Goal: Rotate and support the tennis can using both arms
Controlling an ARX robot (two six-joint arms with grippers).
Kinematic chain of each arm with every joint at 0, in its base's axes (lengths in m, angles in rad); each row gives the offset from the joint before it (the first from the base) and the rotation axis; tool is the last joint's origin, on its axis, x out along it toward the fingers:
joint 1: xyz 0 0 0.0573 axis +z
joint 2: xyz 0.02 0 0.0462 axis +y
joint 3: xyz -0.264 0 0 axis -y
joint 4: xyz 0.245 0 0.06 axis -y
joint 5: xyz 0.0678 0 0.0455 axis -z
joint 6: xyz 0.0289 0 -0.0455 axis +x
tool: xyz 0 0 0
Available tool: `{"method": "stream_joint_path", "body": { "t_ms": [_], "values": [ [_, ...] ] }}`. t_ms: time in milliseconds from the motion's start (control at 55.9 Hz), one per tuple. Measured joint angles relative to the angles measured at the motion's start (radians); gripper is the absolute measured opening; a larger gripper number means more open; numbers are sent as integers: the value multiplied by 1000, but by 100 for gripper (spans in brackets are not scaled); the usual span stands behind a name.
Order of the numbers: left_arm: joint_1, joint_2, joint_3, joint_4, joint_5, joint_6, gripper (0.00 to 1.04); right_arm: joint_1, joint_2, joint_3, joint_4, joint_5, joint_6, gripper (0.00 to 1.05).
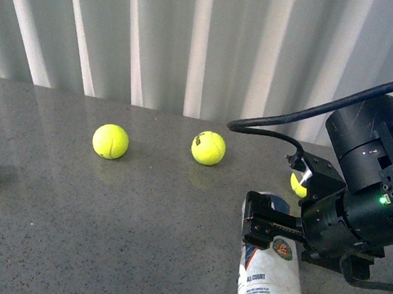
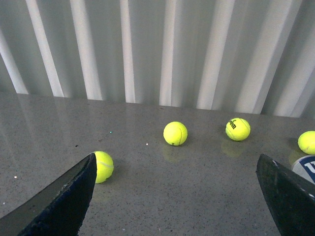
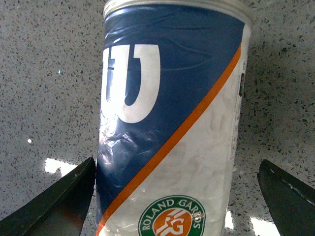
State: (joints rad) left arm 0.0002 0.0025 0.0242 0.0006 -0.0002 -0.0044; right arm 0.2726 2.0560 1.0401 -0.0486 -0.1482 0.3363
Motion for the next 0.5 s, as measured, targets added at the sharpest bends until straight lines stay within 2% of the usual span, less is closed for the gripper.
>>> {"method": "stream_joint_path", "body": {
  "t_ms": [286,500],
  "values": [
    [0,0,0,0,0,0,98,-2,0,-10,15,14,-11,54],
    [0,0,0,0,0,0,98,-2,-2,-14,21,23,-15,34]
  ]
}}
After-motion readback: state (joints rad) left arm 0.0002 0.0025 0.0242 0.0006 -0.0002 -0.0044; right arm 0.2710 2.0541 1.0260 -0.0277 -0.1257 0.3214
